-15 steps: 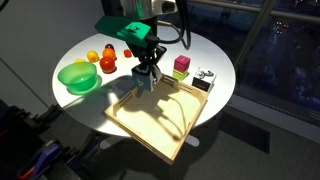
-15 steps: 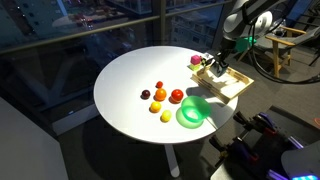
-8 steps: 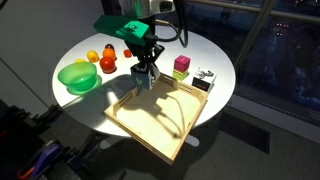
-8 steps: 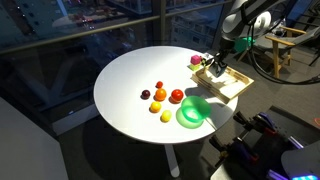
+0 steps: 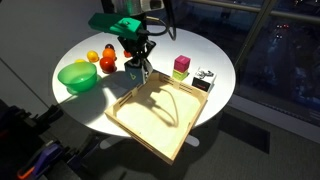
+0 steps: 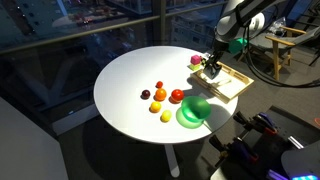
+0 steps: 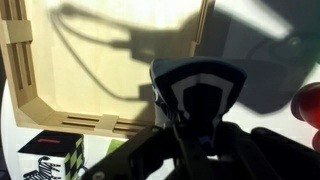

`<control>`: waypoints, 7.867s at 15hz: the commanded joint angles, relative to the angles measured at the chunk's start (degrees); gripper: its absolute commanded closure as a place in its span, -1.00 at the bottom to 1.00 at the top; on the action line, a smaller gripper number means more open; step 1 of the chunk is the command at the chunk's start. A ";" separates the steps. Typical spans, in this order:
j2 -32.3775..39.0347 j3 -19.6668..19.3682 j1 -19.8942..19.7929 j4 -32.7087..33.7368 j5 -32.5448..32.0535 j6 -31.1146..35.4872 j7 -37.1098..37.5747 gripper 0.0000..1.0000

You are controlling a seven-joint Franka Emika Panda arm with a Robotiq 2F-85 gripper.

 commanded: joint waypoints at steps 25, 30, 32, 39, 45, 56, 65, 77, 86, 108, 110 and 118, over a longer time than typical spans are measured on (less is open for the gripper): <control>9.90 3.59 5.34 1.74 -3.18 -0.75 2.44 0.89; 13.00 3.71 4.56 3.37 -3.25 -1.28 2.42 0.89; 12.94 3.73 4.57 3.83 -3.25 -1.87 2.40 0.89; 12.92 3.65 4.69 4.24 -3.38 -2.18 2.64 -0.27; 13.11 3.34 5.04 4.19 -3.82 -1.91 3.24 -1.00; 12.77 4.28 4.30 3.28 -2.92 -1.40 1.72 -1.00; 12.77 4.28 4.30 3.28 -2.92 -1.40 1.73 -1.00; 12.77 4.28 4.30 3.29 -2.92 -1.40 1.74 -1.00; 10.93 4.88 4.46 1.23 -3.09 0.82 1.20 -1.00; -7.22 8.28 5.12 -11.66 -0.62 10.74 -1.78 -1.00; -7.91 8.17 5.23 -11.44 -0.35 10.61 -1.89 -1.00; -9.46 7.57 5.71 -11.02 0.15 10.04 -1.43 -1.00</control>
